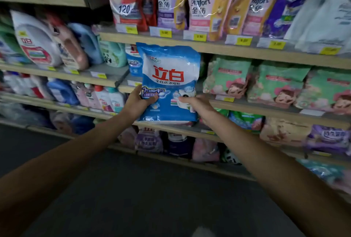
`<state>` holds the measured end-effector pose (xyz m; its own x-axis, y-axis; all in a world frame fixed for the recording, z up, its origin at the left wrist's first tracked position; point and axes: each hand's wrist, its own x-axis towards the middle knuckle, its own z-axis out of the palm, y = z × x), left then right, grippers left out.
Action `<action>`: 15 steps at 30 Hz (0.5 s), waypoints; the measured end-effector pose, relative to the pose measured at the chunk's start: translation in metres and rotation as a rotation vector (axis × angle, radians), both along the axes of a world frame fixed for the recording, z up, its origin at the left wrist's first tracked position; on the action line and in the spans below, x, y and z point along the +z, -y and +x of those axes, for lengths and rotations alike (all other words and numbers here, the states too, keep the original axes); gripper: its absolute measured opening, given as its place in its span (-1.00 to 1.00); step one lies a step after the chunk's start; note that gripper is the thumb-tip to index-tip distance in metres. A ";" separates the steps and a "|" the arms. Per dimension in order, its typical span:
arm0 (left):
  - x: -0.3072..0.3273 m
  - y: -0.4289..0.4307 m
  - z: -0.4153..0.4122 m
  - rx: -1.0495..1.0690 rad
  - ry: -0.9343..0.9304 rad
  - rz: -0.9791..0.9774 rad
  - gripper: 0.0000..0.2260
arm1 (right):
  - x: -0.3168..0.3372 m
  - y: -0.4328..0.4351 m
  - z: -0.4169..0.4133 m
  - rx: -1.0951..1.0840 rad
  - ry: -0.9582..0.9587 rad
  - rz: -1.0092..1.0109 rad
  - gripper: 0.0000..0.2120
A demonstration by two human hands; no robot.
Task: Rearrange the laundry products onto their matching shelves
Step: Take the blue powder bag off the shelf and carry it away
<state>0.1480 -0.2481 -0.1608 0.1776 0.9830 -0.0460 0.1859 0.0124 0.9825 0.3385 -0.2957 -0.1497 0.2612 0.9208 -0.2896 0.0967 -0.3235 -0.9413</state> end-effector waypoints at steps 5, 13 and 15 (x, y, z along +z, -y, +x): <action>-0.040 -0.035 -0.035 0.070 0.019 -0.110 -0.61 | -0.034 -0.052 -0.033 0.051 0.048 -0.132 -0.71; -0.075 -0.129 -0.064 0.119 0.008 -0.152 -0.68 | -0.076 -0.161 -0.059 0.126 0.090 -0.199 -0.67; -0.072 -0.158 -0.064 0.115 -0.004 -0.134 -0.66 | -0.077 -0.191 -0.062 0.116 0.088 -0.209 -0.68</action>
<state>0.0838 -0.0896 -0.2332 0.0636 0.9819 -0.1783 0.1796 0.1645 0.9699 0.2766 -0.1052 -0.2268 0.1902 0.8683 -0.4580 0.2227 -0.4925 -0.8413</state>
